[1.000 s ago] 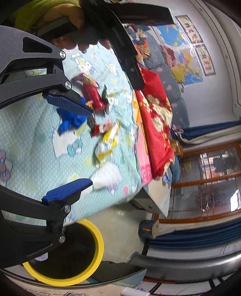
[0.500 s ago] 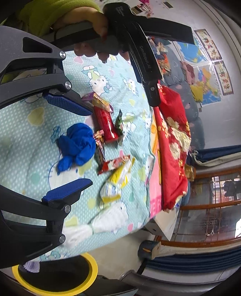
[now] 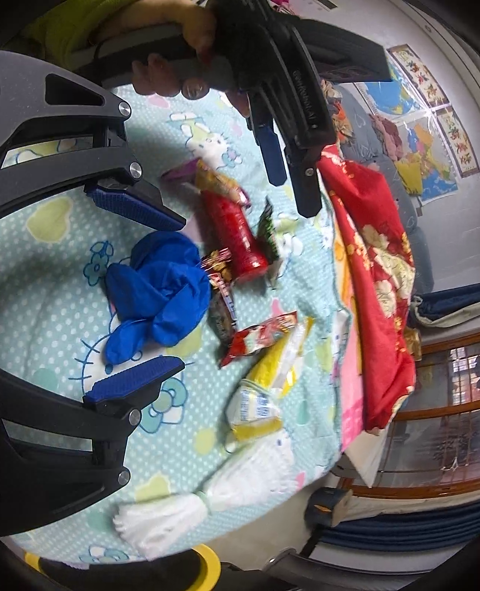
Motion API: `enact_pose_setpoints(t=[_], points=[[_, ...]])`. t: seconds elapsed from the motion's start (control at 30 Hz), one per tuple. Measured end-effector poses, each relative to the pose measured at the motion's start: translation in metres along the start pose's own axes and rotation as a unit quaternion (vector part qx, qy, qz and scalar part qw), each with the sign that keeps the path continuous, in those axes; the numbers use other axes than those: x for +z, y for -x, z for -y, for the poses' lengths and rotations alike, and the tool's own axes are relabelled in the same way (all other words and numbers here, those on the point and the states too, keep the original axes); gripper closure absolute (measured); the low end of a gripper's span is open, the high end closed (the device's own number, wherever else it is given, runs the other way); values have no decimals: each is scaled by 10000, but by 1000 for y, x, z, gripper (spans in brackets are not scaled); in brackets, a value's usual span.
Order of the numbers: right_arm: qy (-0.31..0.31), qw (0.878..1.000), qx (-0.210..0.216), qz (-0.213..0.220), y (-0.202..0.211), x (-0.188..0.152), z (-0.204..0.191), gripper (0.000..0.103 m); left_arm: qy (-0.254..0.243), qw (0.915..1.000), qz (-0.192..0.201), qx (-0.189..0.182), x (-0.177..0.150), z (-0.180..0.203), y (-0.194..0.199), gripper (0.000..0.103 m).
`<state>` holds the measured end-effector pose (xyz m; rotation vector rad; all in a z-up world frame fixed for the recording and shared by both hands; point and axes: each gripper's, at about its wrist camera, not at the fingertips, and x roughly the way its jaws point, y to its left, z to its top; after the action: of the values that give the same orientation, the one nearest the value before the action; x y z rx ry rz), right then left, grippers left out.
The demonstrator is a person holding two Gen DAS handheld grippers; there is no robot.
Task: Collect trash
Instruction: 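Grasp the blue cloth with the right tool while the left tool grasps a green snack packet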
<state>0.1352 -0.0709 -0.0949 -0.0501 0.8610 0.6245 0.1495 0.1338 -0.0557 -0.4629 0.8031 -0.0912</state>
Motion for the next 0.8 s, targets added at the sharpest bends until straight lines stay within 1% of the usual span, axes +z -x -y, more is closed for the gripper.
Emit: enact_pose_setpoints(t=[0.1,0.2,0.27,0.3,0.37,0.4,0.43,0.5,0.57,0.7,0.8], points=[[40,9999,-30,-105,-9,-4,0,35,111,9998,-129,-55,-2,-3,-8,41],[43,9998,-26,-176,-16,-7,0,35,127,9996,-238,-102,-4,-2,-14,48],[18,9998,-15,-205,-19,-8,1,36,130,9994,-280,-156,-6,-1,-17,56],[11,9998,-14,-206,-20,-8,2,40,142,9993,-294,-178,-7,-1,-17,59],[3,9998,-20,-196,-21,-9,2,45,142,9992,-312,-183,-7,0,-19,71],[3,9998,-17,-187,-20,-10,2,48,135,9993,-316,-169,-8,0,-20,74],[6,9998,-6,-185,-20,-10,2,50,134,9993,-306,-154,-8,0,-20,78],[7,9998,14,-179,-19,-11,3,58,121,9995,-285,-113,-8,0,-19,83],[-6,9999,28,-169,-18,-12,4,64,108,9995,-274,-105,-8,0,-19,94],[-12,9999,61,-156,-14,-14,4,73,19,9997,-198,-107,-8,4,-15,98],[25,9999,59,-136,-12,-14,3,78,-41,9998,-123,-133,-7,7,-11,100]])
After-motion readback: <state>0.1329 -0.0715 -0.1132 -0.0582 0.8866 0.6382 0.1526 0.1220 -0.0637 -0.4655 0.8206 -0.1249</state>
